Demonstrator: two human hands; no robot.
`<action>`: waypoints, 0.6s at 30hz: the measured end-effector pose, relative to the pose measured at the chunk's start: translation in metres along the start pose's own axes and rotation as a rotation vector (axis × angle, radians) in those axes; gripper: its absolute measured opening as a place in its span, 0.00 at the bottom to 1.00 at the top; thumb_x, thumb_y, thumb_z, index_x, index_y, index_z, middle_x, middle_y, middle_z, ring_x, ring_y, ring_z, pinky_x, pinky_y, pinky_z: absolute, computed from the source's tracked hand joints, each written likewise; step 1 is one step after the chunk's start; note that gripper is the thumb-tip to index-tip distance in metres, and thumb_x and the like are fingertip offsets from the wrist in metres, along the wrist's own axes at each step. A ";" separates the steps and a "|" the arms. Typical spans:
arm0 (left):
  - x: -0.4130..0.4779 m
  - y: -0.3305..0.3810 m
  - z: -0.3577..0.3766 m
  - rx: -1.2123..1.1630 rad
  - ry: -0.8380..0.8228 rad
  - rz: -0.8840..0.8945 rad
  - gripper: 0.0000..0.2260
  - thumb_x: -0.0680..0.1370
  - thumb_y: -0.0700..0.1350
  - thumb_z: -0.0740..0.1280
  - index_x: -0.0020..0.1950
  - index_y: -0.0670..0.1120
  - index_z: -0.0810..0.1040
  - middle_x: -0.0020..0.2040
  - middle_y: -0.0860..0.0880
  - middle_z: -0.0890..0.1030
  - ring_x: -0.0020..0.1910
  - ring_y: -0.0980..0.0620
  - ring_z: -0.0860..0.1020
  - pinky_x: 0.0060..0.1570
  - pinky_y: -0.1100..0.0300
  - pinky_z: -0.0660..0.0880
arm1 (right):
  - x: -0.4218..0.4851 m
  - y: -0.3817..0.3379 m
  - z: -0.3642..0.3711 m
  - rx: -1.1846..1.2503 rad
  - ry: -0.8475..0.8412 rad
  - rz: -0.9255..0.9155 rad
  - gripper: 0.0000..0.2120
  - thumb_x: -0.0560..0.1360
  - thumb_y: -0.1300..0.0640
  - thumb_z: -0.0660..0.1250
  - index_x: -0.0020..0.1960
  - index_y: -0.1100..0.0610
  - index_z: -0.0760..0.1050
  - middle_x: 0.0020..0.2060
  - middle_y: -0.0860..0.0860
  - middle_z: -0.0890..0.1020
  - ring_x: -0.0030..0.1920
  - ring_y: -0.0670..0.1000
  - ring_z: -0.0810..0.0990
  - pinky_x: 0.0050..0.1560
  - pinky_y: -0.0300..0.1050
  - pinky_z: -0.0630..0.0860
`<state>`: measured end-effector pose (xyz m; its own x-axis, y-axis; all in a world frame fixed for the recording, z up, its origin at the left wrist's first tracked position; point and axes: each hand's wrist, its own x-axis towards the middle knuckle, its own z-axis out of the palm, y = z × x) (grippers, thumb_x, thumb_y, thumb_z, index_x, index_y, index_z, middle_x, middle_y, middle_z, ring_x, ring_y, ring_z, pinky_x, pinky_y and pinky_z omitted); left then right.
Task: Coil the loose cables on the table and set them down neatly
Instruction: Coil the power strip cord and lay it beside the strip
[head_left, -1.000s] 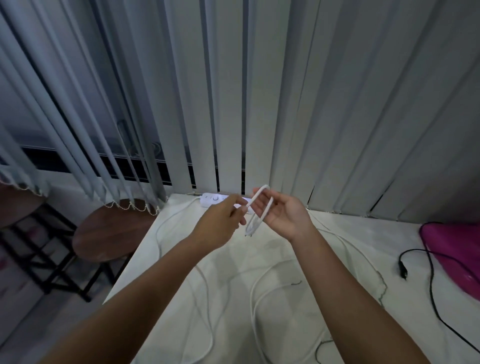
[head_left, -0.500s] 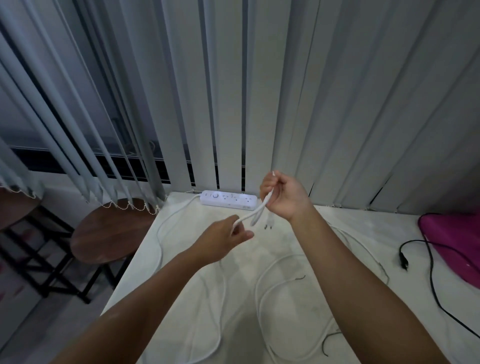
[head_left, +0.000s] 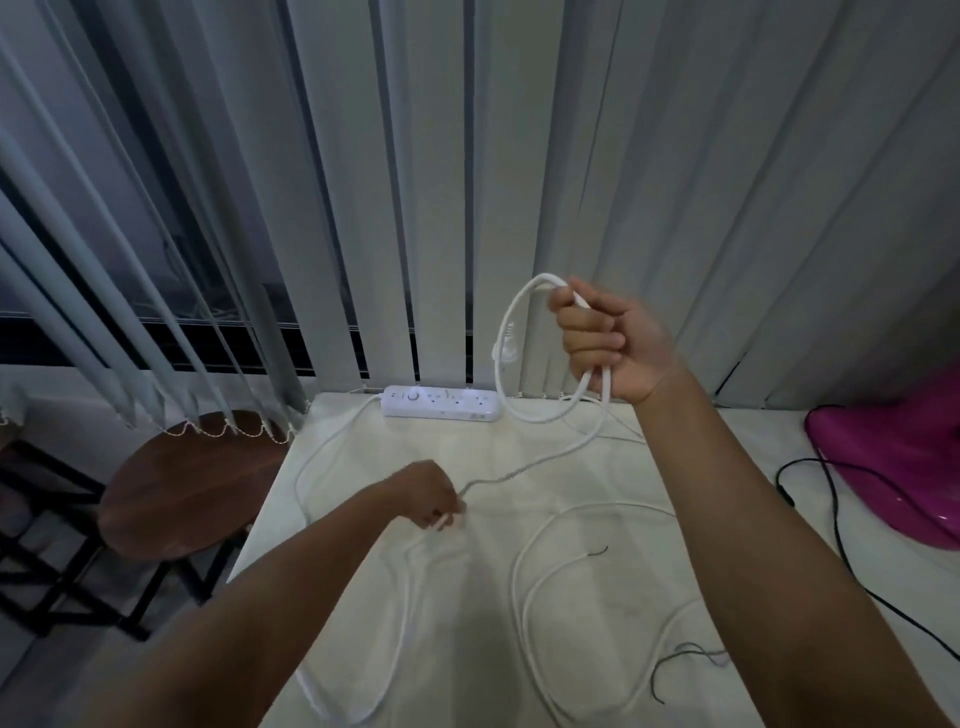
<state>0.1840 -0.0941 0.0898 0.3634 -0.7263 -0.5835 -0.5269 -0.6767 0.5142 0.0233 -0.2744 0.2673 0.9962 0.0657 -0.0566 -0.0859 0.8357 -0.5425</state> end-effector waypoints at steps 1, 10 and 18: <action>0.006 0.003 -0.014 0.004 0.088 -0.008 0.13 0.76 0.49 0.68 0.48 0.40 0.83 0.37 0.48 0.83 0.32 0.54 0.79 0.36 0.62 0.76 | -0.005 -0.001 0.001 -0.126 0.025 0.007 0.11 0.80 0.54 0.53 0.45 0.59 0.69 0.25 0.46 0.61 0.21 0.43 0.58 0.18 0.32 0.52; 0.019 0.033 -0.091 -0.501 0.202 -0.146 0.21 0.76 0.61 0.65 0.36 0.44 0.71 0.27 0.49 0.69 0.23 0.55 0.63 0.19 0.69 0.59 | -0.022 0.030 -0.004 -0.843 0.405 0.121 0.09 0.80 0.57 0.59 0.45 0.60 0.74 0.29 0.52 0.77 0.22 0.46 0.72 0.24 0.35 0.71; -0.015 0.072 -0.110 -0.908 0.065 0.084 0.09 0.78 0.35 0.59 0.49 0.40 0.79 0.41 0.44 0.80 0.37 0.51 0.77 0.36 0.62 0.79 | 0.032 0.094 -0.045 -0.920 0.743 0.220 0.08 0.80 0.59 0.59 0.46 0.61 0.73 0.35 0.54 0.81 0.27 0.46 0.75 0.28 0.37 0.71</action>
<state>0.2253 -0.1450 0.2052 0.4082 -0.7641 -0.4996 0.2437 -0.4362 0.8662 0.0462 -0.2189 0.1767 0.7353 -0.4249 -0.5280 -0.5306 0.1238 -0.8385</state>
